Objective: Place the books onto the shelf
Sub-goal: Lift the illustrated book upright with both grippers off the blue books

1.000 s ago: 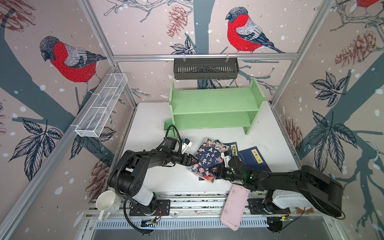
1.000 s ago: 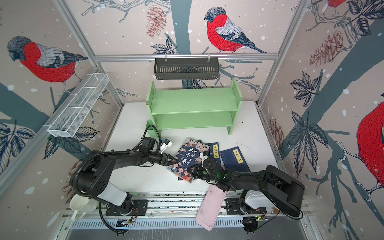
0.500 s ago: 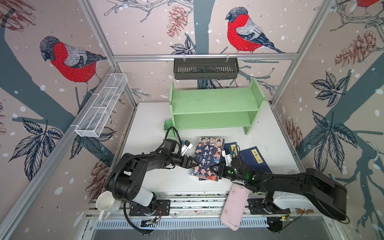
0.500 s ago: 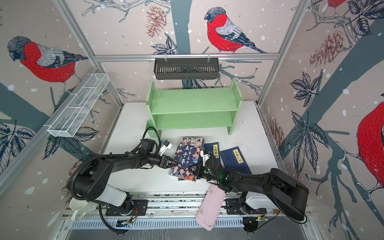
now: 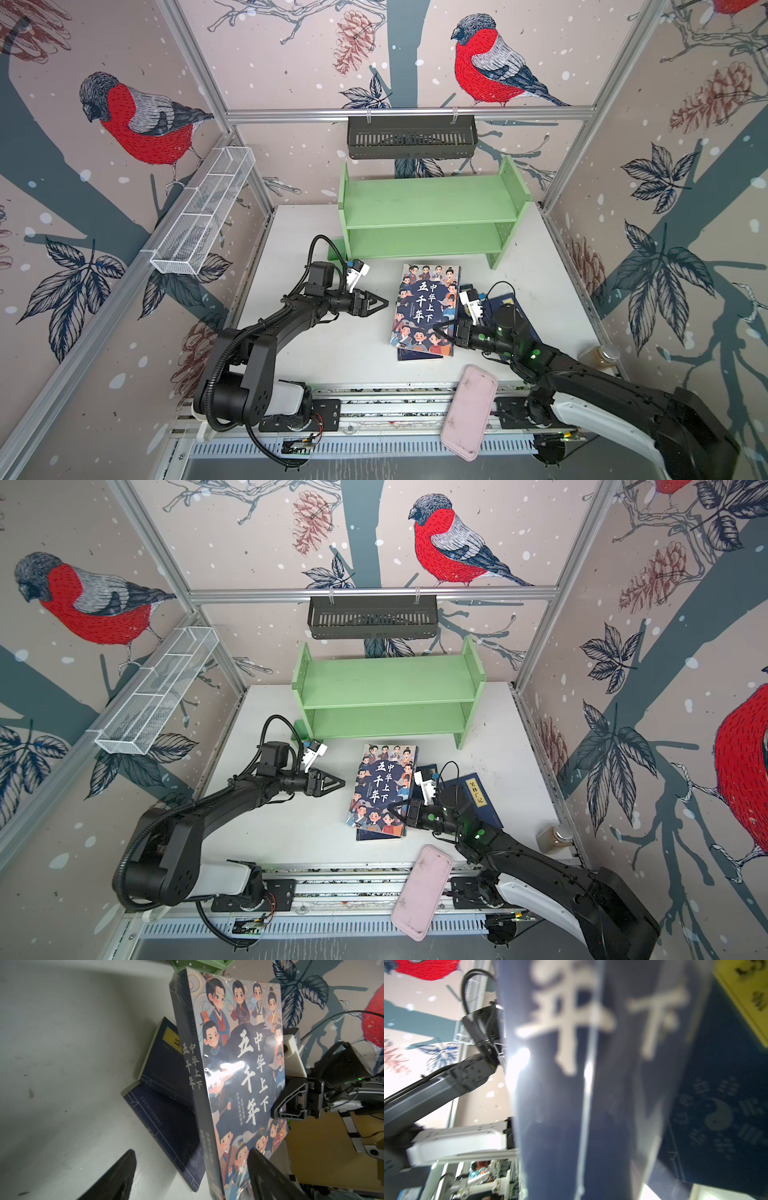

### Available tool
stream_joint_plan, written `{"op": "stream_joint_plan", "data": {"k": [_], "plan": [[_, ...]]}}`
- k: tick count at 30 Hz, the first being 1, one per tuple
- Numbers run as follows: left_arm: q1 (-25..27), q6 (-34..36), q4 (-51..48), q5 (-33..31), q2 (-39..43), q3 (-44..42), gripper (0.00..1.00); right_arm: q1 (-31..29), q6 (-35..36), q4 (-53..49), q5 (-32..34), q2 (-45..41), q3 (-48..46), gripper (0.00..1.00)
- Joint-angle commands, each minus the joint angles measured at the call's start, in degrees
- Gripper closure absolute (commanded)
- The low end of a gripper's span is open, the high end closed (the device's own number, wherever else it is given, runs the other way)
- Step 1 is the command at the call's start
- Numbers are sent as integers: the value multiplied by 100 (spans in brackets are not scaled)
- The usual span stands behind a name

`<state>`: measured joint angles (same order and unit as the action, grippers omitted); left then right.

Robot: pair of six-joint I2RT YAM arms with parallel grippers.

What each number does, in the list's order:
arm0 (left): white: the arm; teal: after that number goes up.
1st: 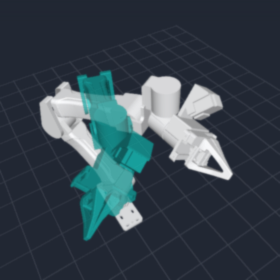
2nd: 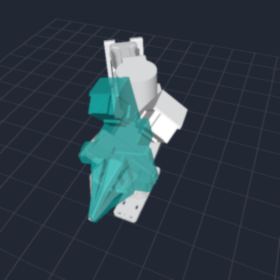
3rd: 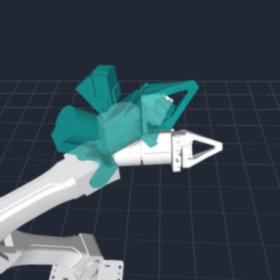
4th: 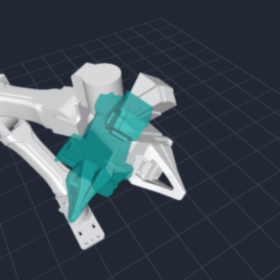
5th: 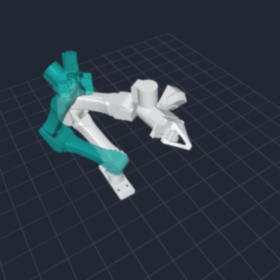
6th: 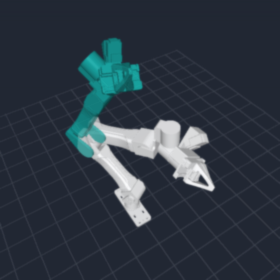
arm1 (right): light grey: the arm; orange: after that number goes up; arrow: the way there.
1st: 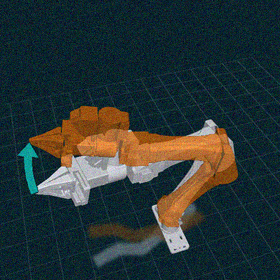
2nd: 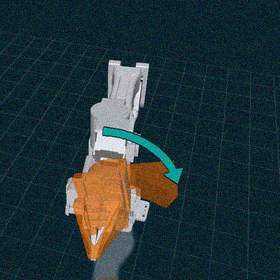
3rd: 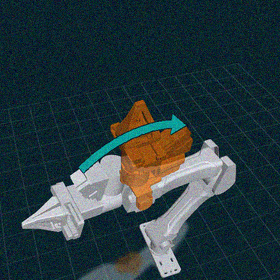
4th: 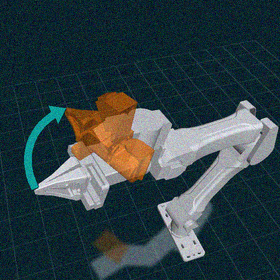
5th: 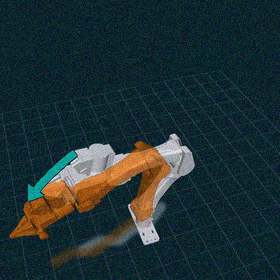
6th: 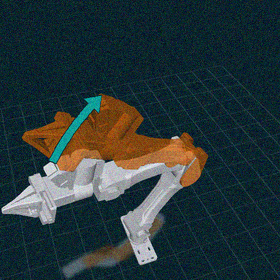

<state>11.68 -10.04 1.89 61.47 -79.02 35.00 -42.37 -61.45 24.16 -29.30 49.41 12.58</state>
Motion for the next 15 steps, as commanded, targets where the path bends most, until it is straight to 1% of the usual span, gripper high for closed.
{"op": "stream_joint_plan", "data": {"k": [1,4,5,7,11,15], "plan": [[-34,-73,-100,785,35,-9,15,178,432,614,-1188,-124,208,86],[-10,-781,706,1174,142,-277,13,190,722,423,-1600,15,492,86],[7,-971,981,1281,210,-360,11,199,850,338,-1738,118,597,86],[72,-1078,1158,1376,335,-419,7,200,1031,301,-2031,326,771,86],[244,-1145,1166,1407,299,-400,7,165,1082,669,-2407,791,962,86],[376,-1575,1465,1472,193,-346,13,120,1170,938,-2726,1251,1211,86]]}}
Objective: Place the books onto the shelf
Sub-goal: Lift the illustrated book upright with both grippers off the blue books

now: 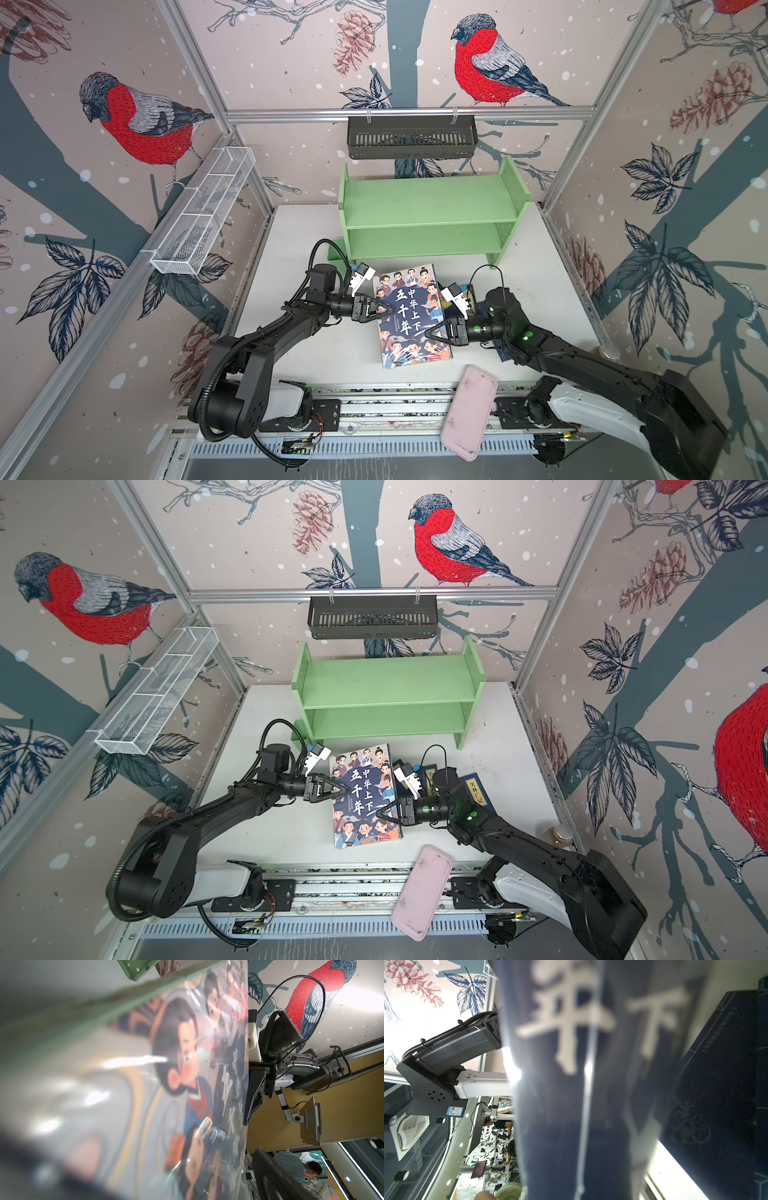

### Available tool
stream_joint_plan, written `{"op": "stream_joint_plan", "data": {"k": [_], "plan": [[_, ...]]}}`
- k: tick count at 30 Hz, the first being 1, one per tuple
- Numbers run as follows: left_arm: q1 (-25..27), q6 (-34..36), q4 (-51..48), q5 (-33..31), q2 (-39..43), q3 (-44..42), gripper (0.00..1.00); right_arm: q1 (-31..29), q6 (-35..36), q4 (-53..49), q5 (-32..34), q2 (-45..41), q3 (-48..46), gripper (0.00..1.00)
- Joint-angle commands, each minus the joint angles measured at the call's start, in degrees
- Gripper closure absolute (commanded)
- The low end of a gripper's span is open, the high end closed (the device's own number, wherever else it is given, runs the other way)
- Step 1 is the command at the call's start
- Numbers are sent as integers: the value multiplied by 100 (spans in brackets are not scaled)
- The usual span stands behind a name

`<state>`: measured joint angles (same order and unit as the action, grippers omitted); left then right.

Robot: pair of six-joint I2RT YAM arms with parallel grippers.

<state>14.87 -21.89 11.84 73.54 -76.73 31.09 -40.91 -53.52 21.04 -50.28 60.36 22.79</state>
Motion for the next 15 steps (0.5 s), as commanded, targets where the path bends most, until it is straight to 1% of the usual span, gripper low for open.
{"op": "stream_joint_plan", "data": {"k": [1,4,5,7,10,11,13,14,15], "plan": [[76,-475,496,275,-48,65,16,-48,377,1338,-704,242,235,86],[67,-522,394,318,-53,163,33,-92,476,1475,-924,554,415,86],[67,-491,316,331,-23,191,41,-106,533,1446,-962,662,474,83],[68,-512,295,346,62,196,55,-109,654,1345,-996,869,596,82],[47,-568,244,334,179,238,90,-105,676,1400,-1032,1114,696,76],[34,-577,177,276,216,267,100,-89,682,1393,-1001,1118,716,66],[-30,-667,133,130,301,292,100,-6,750,1245,-773,1119,732,53],[-90,-723,151,77,343,301,100,55,753,1232,-669,1101,696,49],[-151,-836,187,60,379,301,100,119,718,1263,-592,1049,640,47]]}}
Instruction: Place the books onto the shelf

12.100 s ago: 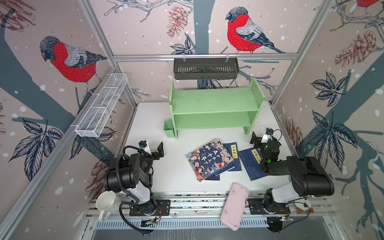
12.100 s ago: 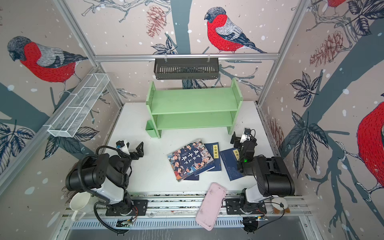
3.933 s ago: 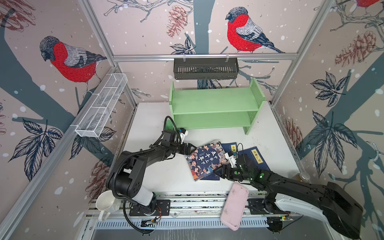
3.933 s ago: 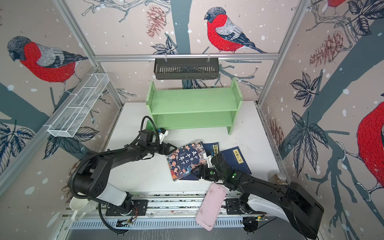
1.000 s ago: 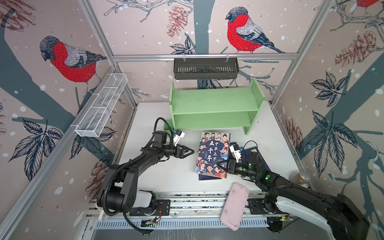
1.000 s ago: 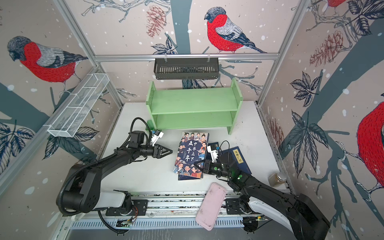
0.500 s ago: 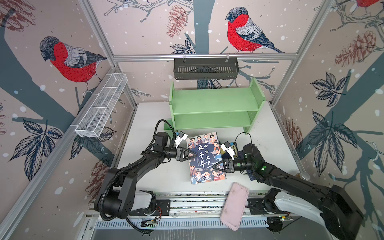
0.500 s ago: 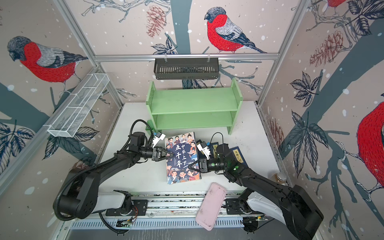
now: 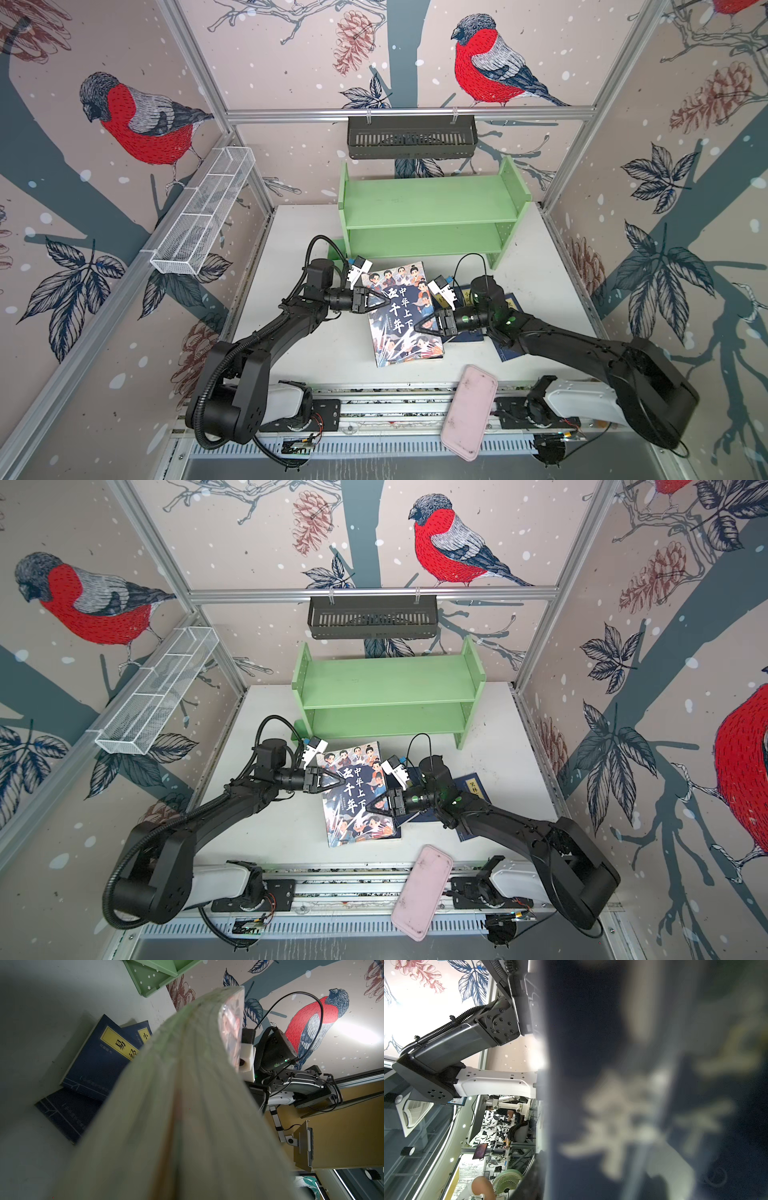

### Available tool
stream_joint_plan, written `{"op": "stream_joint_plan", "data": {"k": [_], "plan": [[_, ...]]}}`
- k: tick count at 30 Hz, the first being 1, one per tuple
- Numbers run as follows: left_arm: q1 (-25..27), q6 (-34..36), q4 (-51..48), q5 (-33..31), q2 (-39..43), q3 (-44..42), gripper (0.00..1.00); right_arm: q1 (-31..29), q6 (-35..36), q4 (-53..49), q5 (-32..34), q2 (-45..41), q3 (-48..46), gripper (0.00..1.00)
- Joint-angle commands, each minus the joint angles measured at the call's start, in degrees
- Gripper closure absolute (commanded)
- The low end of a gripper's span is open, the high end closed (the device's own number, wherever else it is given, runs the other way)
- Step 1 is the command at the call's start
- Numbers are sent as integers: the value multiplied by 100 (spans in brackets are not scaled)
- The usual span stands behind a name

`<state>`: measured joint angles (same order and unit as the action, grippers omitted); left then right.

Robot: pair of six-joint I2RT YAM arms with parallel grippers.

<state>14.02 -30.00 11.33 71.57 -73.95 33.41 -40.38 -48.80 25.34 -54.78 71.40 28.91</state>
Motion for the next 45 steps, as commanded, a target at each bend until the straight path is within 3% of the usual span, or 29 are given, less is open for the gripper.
{"op": "stream_joint_plan", "data": {"k": [1,3,5,11,19,32,45], "plan": [[-143,-202,319,235,137,69,100,153,197,857,-61,-120,-43,42],[-286,-595,571,191,206,42,100,310,111,849,113,-281,-187,30],[-425,-1107,1042,140,334,-58,100,473,35,777,269,-455,-340,24],[-658,-3055,3364,46,517,-563,100,729,-304,751,975,-1246,-878,16],[-787,-4245,4846,-79,490,-691,100,313,-1263,1239,2271,-2241,-1831,4],[-792,-4460,5222,-277,311,-749,100,-972,-1770,2834,3922,-1977,-2280,2],[-787,-4613,5595,-399,303,-933,100,-1378,-1780,4121,4350,-775,-1972,5]]}}
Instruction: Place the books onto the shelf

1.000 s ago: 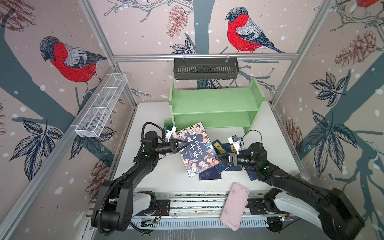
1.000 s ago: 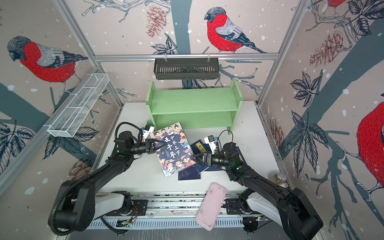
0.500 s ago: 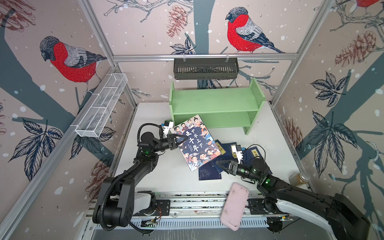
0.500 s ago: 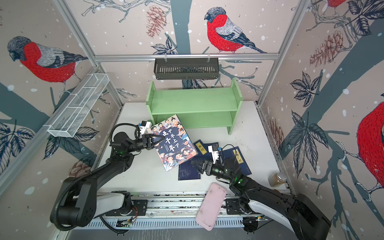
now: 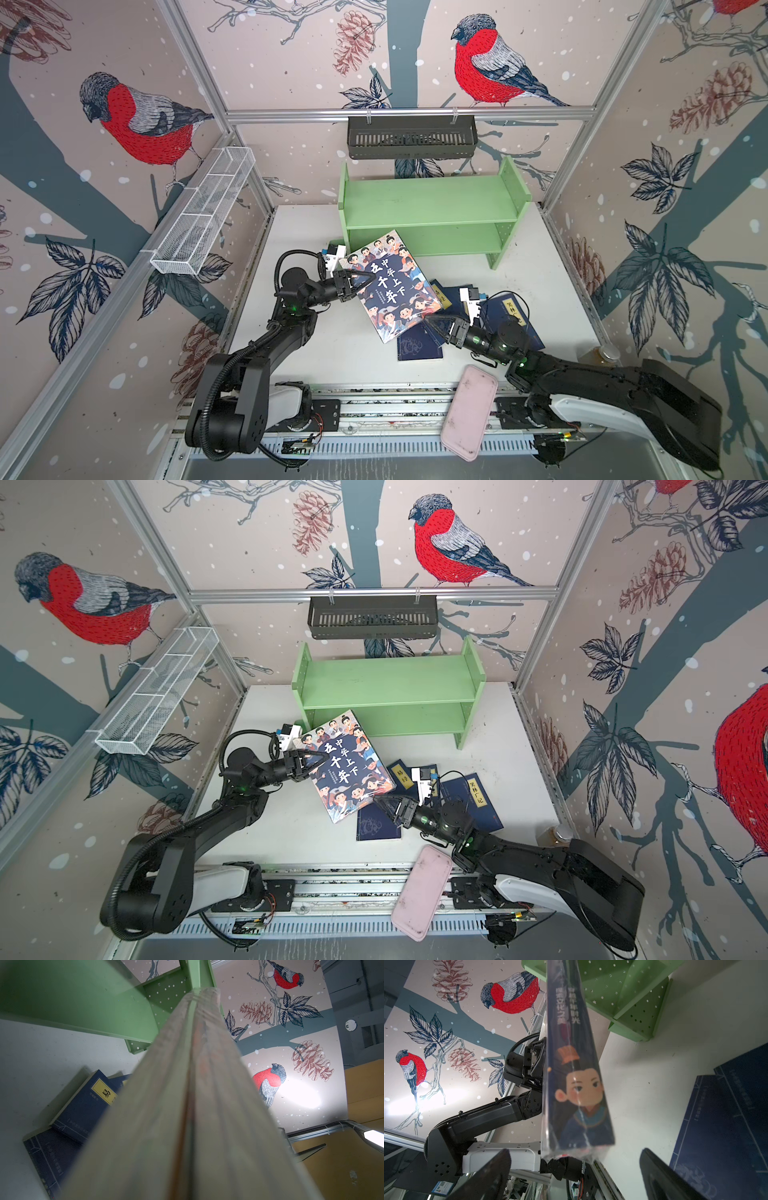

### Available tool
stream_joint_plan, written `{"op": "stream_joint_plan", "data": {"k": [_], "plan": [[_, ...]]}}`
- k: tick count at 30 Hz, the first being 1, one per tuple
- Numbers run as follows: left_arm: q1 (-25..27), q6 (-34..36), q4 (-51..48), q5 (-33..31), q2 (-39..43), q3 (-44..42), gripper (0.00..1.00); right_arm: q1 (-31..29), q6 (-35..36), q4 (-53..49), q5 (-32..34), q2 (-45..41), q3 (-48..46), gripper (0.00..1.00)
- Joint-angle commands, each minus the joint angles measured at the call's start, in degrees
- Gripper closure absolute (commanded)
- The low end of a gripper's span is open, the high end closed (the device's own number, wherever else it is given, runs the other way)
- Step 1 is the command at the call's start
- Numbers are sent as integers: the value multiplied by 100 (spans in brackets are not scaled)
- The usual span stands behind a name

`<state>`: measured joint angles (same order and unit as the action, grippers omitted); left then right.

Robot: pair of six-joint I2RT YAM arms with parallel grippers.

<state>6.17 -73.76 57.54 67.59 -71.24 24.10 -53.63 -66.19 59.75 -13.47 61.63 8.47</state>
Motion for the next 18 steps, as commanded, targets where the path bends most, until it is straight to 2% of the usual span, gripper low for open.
{"op": "stream_joint_plan", "data": {"k": [1,5,8,10,18], "plan": [[4,-213,955,-8,31,-2,100,-84,-73,869,284,328,78,6],[-1,-145,945,-96,29,-44,100,-188,-87,1283,281,834,278,11],[-2,343,533,-356,251,-91,100,-243,-60,1504,221,1211,455,16],[7,384,436,-370,269,-129,100,-258,-82,1660,239,1390,511,19],[58,397,378,-404,286,-260,100,-281,-262,2587,341,2094,568,43]]}}
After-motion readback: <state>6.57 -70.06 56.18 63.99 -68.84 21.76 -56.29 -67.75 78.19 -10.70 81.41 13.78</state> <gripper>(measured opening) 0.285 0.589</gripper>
